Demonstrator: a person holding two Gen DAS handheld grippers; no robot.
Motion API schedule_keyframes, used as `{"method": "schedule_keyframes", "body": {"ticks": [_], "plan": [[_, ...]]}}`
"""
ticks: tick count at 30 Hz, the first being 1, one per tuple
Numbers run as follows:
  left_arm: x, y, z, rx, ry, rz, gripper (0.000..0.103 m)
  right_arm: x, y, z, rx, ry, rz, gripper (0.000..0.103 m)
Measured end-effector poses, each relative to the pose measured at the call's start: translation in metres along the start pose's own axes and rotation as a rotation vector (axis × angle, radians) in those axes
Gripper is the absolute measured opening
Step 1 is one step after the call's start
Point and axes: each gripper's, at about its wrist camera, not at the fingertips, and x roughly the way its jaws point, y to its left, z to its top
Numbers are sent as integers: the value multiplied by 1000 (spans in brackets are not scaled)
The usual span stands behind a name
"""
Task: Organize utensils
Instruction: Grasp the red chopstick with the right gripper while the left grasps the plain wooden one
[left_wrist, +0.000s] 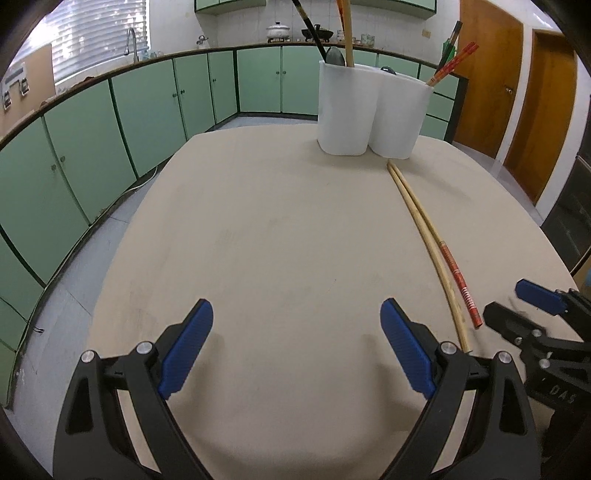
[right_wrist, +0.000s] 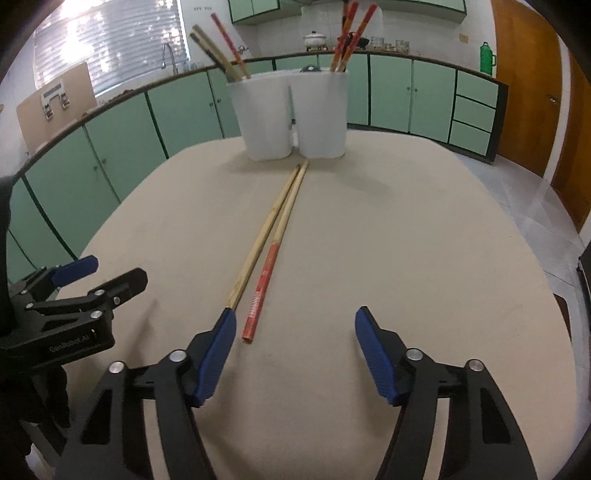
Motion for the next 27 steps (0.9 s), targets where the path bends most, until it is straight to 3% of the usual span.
{"method": "schedule_keyframes", "body": {"ticks": [12, 15, 17, 19, 27], "plan": [[2, 4, -3, -23, 12, 4, 89, 10, 18, 2, -64, 37, -32, 39], [3, 3, -3, -23, 11, 7, 89, 10, 19, 2, -73, 37, -22, 30], [3, 4, -3, -24, 13, 8, 89, 10, 19, 2, -77, 38, -5, 14], [4, 2, -2, -24, 14, 8, 89, 10, 18, 3, -73, 40, 8, 8], [4, -8, -4, -9, 15, -11, 89, 5, -6, 2, 3, 27, 29, 6]]}}
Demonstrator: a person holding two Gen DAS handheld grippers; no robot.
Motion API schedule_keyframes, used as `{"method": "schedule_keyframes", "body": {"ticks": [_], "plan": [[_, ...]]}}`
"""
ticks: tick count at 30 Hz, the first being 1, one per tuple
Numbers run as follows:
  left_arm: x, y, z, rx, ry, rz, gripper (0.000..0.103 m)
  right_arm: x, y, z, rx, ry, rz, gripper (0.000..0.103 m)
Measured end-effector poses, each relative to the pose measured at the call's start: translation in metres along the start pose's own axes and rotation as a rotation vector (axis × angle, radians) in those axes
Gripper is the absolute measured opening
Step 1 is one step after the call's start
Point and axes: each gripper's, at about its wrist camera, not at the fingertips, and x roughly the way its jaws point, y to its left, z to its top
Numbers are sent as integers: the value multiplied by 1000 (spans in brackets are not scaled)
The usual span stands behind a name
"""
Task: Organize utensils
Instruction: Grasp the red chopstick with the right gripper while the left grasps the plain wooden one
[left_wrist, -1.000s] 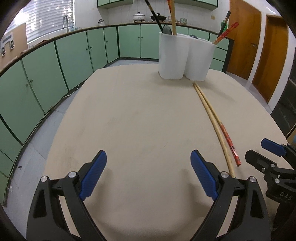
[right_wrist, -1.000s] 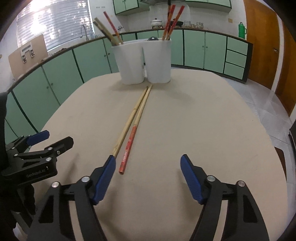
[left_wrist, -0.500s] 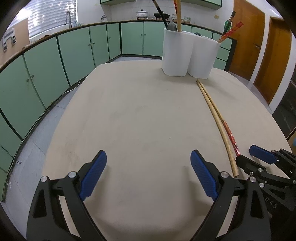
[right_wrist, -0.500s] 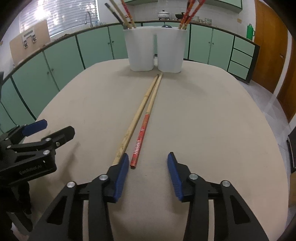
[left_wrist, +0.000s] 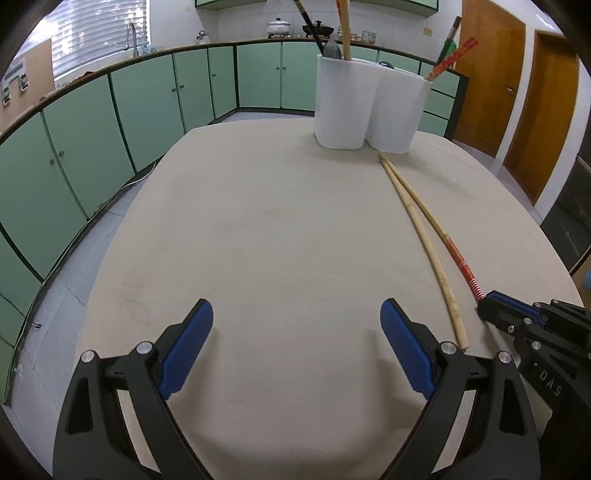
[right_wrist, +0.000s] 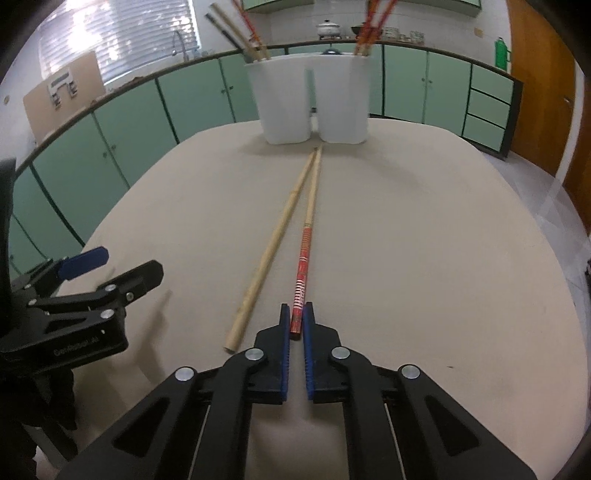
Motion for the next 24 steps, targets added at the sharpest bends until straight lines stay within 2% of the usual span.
{"method": "schedule_keyframes", "body": {"ticks": [9, 12, 20, 24], "plan": [[-4, -38, -7, 36, -2, -86, 89, -10, -44, -4, 49, -20, -86, 6], [-3, -53, -9, 51, 4, -113, 86, -11, -57, -3, 65, -22, -98, 6], [8, -77, -11, 66, 59, -118, 73, -9, -63, -2, 65, -19, -92, 6], [10, -79, -11, 71, 61, -96, 68, -8, -62, -2, 64, -14, -88, 6]]}}
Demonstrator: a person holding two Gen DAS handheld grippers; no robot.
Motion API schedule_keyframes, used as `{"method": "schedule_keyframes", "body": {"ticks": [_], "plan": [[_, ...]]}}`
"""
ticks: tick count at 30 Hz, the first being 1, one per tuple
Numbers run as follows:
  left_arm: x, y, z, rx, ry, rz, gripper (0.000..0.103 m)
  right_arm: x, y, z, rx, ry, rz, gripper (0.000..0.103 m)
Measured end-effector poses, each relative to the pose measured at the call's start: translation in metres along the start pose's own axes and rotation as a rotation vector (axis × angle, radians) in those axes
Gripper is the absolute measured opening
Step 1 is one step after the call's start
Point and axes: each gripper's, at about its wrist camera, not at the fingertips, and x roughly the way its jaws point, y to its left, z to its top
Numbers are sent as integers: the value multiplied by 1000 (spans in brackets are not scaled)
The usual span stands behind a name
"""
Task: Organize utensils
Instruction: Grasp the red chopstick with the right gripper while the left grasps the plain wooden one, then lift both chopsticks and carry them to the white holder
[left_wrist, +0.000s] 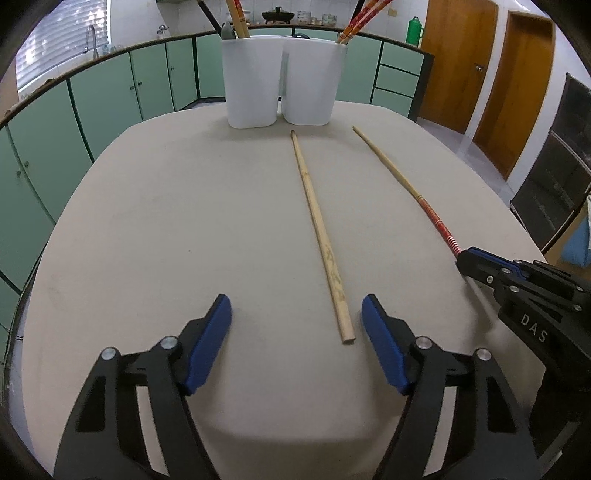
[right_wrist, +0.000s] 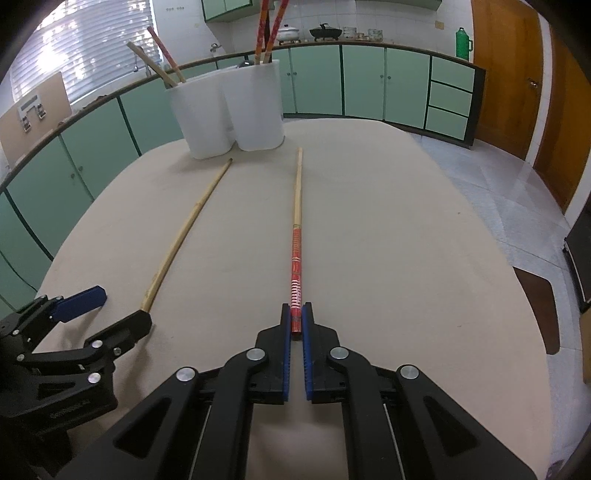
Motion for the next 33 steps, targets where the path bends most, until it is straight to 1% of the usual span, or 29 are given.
{"method": "schedule_keyframes", "body": {"ticks": [1, 3, 5, 7, 9, 10, 12, 14, 16, 19, 21, 26, 33], "plan": [[0, 0, 0, 0, 0, 6, 64, -1, -1, 0, -1, 1, 0, 6], [-1, -1, 0, -3, 0, 13, 61, 0, 1, 0, -5, 4, -3, 6], [-2, -1, 0, -6, -2, 15, 54, 0, 2, 0, -12, 6, -8, 6], [-3, -2, -1, -8, -6, 16, 44, 1, 3, -1, -15, 10, -11, 6], [-4, -2, -1, -10, -8, 12, 40, 0, 3, 0, -17, 9, -13, 6], [-4, -2, -1, -10, -9, 9, 33, 0, 4, 0, -18, 9, -14, 6], [-4, -2, -2, -8, -11, 3, 27, 0, 3, -1, -18, 9, -14, 6], [-4, -3, -2, -7, -11, -4, 23, 0, 3, -1, -19, 9, -15, 6], [-4, -5, -2, -1, -12, -8, 16, 0, 3, 0, -21, 9, -17, 6], [-4, -9, -2, 9, -12, -8, 10, 0, 3, 0, -25, 9, -20, 6], [-4, -9, -2, 2, -13, -15, 7, 0, 2, 0, -21, 8, -15, 6], [-5, -10, -2, 0, -14, -16, 6, -2, 2, -2, -16, 3, -12, 6], [-10, -7, 0, -18, -28, -24, 6, -8, 0, -1, 9, -25, 20, 6]]}}
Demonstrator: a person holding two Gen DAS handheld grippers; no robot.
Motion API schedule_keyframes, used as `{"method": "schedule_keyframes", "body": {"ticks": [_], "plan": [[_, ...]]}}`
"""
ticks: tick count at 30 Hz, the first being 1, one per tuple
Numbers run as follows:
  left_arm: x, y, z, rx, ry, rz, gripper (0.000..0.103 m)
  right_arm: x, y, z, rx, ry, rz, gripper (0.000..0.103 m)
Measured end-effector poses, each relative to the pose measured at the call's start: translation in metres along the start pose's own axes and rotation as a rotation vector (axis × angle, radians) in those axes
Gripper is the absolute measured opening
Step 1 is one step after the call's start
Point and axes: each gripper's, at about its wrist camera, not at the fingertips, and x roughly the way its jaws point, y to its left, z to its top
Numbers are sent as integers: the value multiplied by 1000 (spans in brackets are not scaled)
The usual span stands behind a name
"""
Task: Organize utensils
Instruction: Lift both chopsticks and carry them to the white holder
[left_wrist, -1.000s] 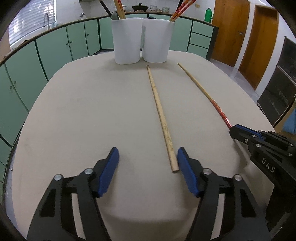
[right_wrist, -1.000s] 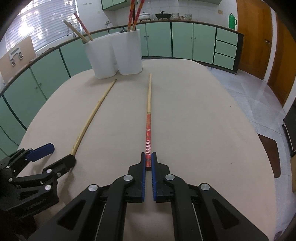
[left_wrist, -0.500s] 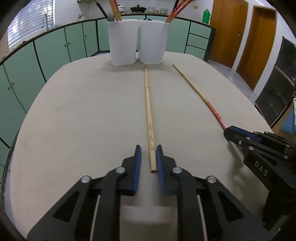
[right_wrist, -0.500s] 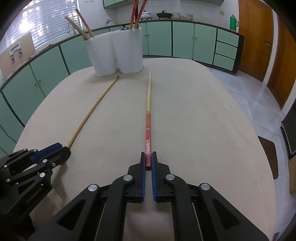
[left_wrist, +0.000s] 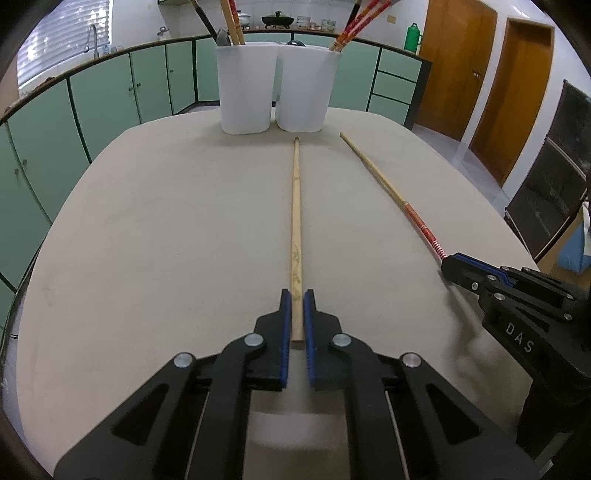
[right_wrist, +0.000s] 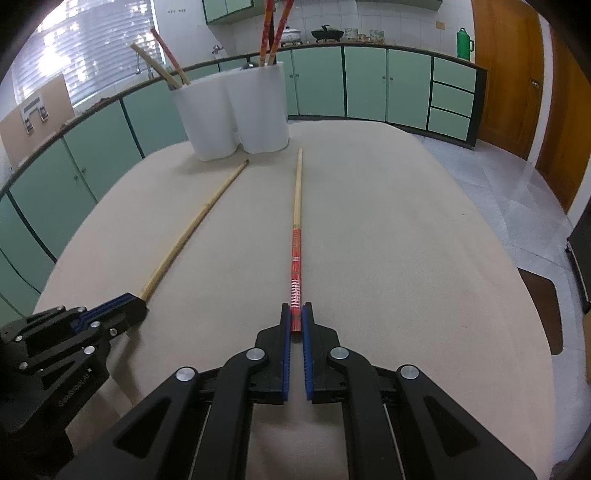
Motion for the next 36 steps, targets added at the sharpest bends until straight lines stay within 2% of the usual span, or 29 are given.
{"method": "schedule_keyframes", "body": {"ticks": [8, 16, 26, 36], "plan": [[-23, 5, 9, 9, -60, 10, 6, -18, -2, 11, -8, -48, 2, 6], [-63, 8, 34, 25, -176, 17, 6, -50, -3, 34, -35, -139, 6, 6], [-104, 8, 79, 59, -322, -11, 6, -97, 4, 89, -94, -279, 51, 6], [-122, 12, 129, 87, -403, -65, 6, -115, 18, 146, -161, -323, 141, 6]]}}
